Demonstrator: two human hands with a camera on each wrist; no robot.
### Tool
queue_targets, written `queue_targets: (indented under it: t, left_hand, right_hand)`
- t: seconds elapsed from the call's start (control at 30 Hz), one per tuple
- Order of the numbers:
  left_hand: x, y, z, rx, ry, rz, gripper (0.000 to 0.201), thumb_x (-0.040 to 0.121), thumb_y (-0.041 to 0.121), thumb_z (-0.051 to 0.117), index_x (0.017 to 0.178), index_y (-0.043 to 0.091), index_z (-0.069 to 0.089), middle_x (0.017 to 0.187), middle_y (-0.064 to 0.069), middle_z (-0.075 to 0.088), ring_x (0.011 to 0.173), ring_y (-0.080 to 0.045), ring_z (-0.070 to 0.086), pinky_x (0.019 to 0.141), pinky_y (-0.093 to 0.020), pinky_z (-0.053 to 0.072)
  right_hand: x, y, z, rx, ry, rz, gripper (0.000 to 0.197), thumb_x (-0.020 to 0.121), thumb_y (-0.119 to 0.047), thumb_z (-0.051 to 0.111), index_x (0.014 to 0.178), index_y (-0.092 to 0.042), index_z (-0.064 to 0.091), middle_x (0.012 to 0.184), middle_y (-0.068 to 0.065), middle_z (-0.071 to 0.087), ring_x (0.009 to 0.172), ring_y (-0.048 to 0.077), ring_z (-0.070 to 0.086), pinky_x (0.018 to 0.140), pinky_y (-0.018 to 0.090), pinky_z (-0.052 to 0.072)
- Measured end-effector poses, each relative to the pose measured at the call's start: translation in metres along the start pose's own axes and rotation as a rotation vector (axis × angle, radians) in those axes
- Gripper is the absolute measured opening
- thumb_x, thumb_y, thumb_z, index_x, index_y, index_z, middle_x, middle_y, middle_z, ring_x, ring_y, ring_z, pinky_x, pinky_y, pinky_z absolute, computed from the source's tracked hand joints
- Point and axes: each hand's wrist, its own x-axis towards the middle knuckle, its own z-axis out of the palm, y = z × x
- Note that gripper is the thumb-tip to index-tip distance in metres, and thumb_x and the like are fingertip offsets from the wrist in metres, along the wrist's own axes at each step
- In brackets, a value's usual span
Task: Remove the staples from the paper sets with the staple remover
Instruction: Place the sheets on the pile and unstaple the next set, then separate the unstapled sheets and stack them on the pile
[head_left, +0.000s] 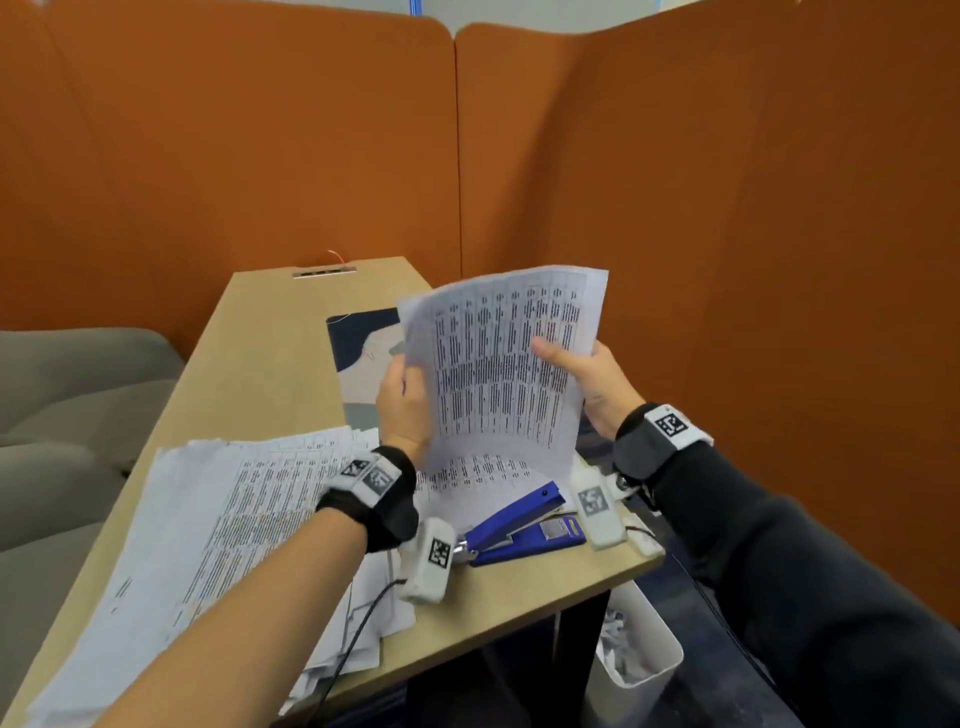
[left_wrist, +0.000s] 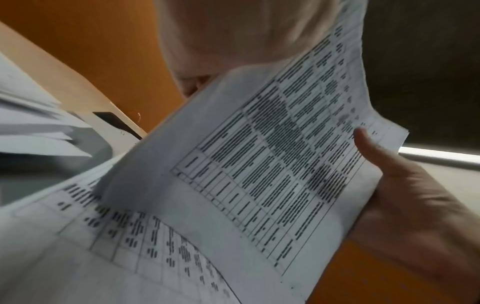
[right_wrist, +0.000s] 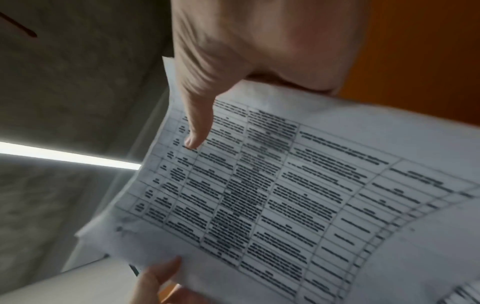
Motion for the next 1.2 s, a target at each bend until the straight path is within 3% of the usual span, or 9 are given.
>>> queue_targets:
  t: [0.13, 0.3, 0.4, 0.5, 0.67, 0.77, 0.9, 1.07, 1.2]
  left_hand:
    - [0.002, 0.017, 0.003, -0.039, 0.071, 0.122, 0.01, 0.1, 0.025, 0.037, 0.099, 0.025, 0.047, 0.085, 0.021, 0.046, 0.071, 0.02, 0.047, 0.065, -0.009, 0.036]
    - [0.019, 0.022, 0.012, -0.058, 0.184, 0.155, 0.036, 0.094, 0.025, 0.035, 0.116, 0.003, 0.053, 0.094, -0.007, 0.061, 0.084, -0.011, 0.056, 0.076, -0.031, 0.044]
    - [0.018, 0.02, 0.017, -0.103, 0.239, 0.079, 0.039, 0.103, 0.024, 0.034, 0.133, 0.002, 0.049, 0.121, -0.004, 0.059, 0.11, -0.011, 0.053, 0.097, -0.025, 0.039]
    - [0.022, 0.03, 0.017, -0.009, 0.26, 0.23, 0.029, 0.1, 0.022, 0.032, 0.107, 0.002, 0.052, 0.079, 0.006, 0.053, 0.07, 0.01, 0.049, 0.065, -0.022, 0.035]
    - [0.027, 0.032, 0.007, 0.122, 0.214, 0.435, 0.055, 0.092, -0.002, 0.03, 0.141, 0.023, 0.033, 0.093, -0.005, 0.063, 0.053, -0.021, 0.053, 0.045, -0.02, 0.031]
    - [0.026, 0.024, 0.003, 0.222, 0.156, 0.486, 0.057, 0.09, 0.001, 0.03, 0.136, 0.034, 0.037, 0.1, 0.022, 0.059, 0.048, -0.026, 0.046, 0.042, -0.031, 0.034]
    - [0.029, 0.027, -0.002, 0.224, 0.15, 0.512, 0.05, 0.094, 0.001, 0.034, 0.132, 0.034, 0.035, 0.06, 0.008, 0.041, 0.039, -0.017, 0.034, 0.036, -0.026, 0.027]
    - [0.032, 0.029, -0.007, 0.173, 0.131, 0.509, 0.038, 0.09, 0.001, 0.036, 0.124, 0.014, 0.047, 0.089, -0.012, 0.067, 0.044, -0.005, 0.036, 0.045, -0.021, 0.029]
    - [0.03, 0.03, -0.009, 0.062, 0.19, 0.421, 0.036, 0.096, 0.002, 0.034, 0.128, 0.017, 0.041, 0.064, -0.002, 0.04, 0.049, -0.006, 0.033, 0.049, -0.02, 0.029]
  right_hand:
    - [0.0, 0.0, -0.001, 0.055, 0.094, -0.032, 0.037, 0.086, -0.019, 0.071, 0.12, -0.01, 0.061, 0.109, 0.005, 0.073, 0.095, 0.017, 0.071, 0.075, 0.033, 0.057]
    - [0.005, -0.008, 0.001, -0.005, 0.091, -0.03, 0.026, 0.085, -0.026, 0.071, 0.106, -0.013, 0.065, 0.1, 0.005, 0.075, 0.09, 0.021, 0.072, 0.084, 0.042, 0.057]
    - [0.004, -0.002, 0.004, -0.062, 0.095, -0.038, 0.032, 0.085, -0.032, 0.072, 0.106, -0.009, 0.067, 0.104, 0.014, 0.073, 0.098, 0.033, 0.069, 0.09, 0.05, 0.055]
    - [0.006, -0.009, 0.001, -0.068, 0.119, -0.067, 0.024, 0.085, -0.031, 0.072, 0.099, -0.011, 0.068, 0.097, 0.006, 0.075, 0.094, 0.026, 0.071, 0.088, 0.044, 0.056]
    - [0.005, -0.009, -0.004, -0.054, 0.078, -0.056, 0.031, 0.087, -0.021, 0.071, 0.113, -0.005, 0.065, 0.103, 0.006, 0.074, 0.093, 0.02, 0.072, 0.085, 0.042, 0.056]
    - [0.003, -0.006, -0.007, -0.178, 0.097, -0.167, 0.046, 0.087, -0.022, 0.071, 0.129, -0.018, 0.053, 0.113, 0.007, 0.071, 0.102, 0.026, 0.069, 0.092, 0.047, 0.055]
    - [0.003, -0.031, -0.006, -0.477, 0.201, -0.555, 0.072, 0.093, -0.019, 0.064, 0.146, -0.045, 0.022, 0.118, 0.0, 0.064, 0.08, -0.001, 0.065, 0.077, 0.015, 0.053]
    - [0.008, -0.047, -0.013, -0.795, 0.195, -0.736, 0.029, 0.096, -0.015, 0.06, 0.124, -0.013, 0.066, 0.113, -0.003, 0.07, 0.103, 0.006, 0.063, 0.091, 0.024, 0.051]
    - [0.005, -0.042, -0.021, -0.5, 0.206, -0.572, 0.037, 0.094, -0.028, 0.063, 0.13, -0.021, 0.061, 0.117, -0.003, 0.069, 0.106, 0.005, 0.064, 0.092, 0.021, 0.051]
